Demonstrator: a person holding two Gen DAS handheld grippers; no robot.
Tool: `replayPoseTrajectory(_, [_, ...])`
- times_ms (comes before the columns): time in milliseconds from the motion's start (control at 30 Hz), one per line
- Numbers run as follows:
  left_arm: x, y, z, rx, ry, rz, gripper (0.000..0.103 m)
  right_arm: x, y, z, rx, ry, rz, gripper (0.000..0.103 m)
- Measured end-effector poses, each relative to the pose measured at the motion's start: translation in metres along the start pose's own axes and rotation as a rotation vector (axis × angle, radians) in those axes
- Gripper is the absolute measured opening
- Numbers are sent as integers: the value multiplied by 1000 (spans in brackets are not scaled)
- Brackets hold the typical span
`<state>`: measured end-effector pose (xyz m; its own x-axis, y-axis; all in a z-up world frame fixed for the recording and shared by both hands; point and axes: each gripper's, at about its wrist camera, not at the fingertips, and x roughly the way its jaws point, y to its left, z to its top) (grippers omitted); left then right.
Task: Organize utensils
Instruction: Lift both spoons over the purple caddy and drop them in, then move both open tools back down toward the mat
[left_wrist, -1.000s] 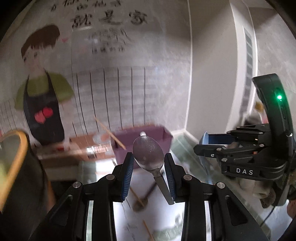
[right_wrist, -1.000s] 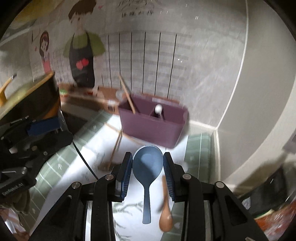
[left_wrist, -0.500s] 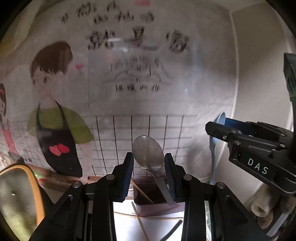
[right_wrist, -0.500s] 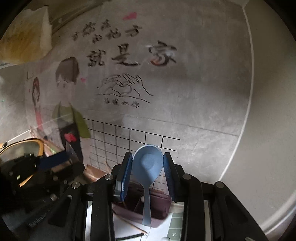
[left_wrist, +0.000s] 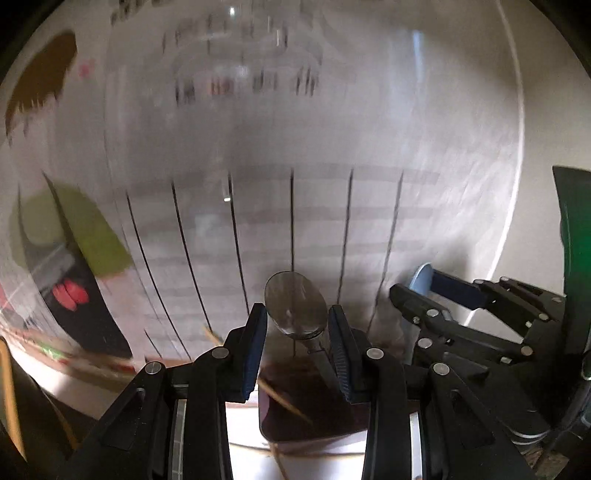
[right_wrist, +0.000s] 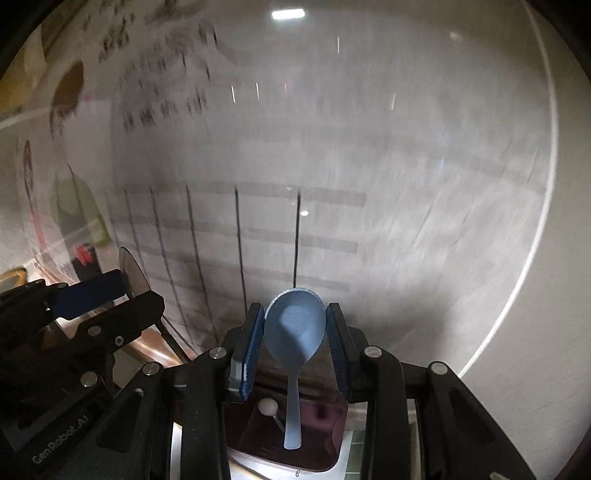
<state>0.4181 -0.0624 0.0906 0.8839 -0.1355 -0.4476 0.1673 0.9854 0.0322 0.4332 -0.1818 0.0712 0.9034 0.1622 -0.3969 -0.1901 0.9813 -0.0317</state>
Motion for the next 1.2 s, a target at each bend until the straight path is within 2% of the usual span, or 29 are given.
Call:
replayPoseTrajectory(133, [37,6,-29,-22,102,-8,35,32,-1,-25,3,68,-10,32])
replayPoseTrajectory(300, [63,13,-52,-63,196,-26,36,57,-4,-50,11,134,2,32])
replayPoseTrajectory(400, [64,17,-58,-83,216,-26,37,67,-4,-60,14,177,17,32])
replayPoseTrajectory(433, [62,17,-58,-84,212,-22,41,68,-4,-63,20,184,21,33])
replayPoseTrajectory(500, [53,13,-56,-78,198,-17,47,70,-5,-70,35,218,46,41])
replayPoseTrajectory(533, [47,12,-54,-72,188,-5,50,71,-6,-73,41,231,52,54])
replayPoseTrajectory(567, [41,11,-53,-68,180,1,53,69,-7,-76,45,232,46,60])
replayPoseTrajectory(600, [33,12,-52,-67,172,5,54,67,-7,-76,48,224,32,63])
replayPoseTrajectory(733, [2,12,-51,-60,141,22,56,31,-14,-78,52,192,35,65])
replayPoseTrajectory(867, [-40,11,-61,-44,118,36,60,-12,-15,-80,38,148,15,79])
replayPoseTrajectory(900, [-51,6,-66,-43,123,31,62,-23,-14,-82,35,138,10,81])
replayPoseTrajectory(967, [-64,3,-77,-37,138,27,66,-43,-11,-85,26,130,-9,91])
replayPoseTrajectory(1100, [-85,1,-109,-12,179,19,66,-79,2,-102,-5,116,-58,102])
replayPoseTrajectory(1200, [-94,0,-137,-1,234,-11,66,-93,16,-119,-49,122,-69,103])
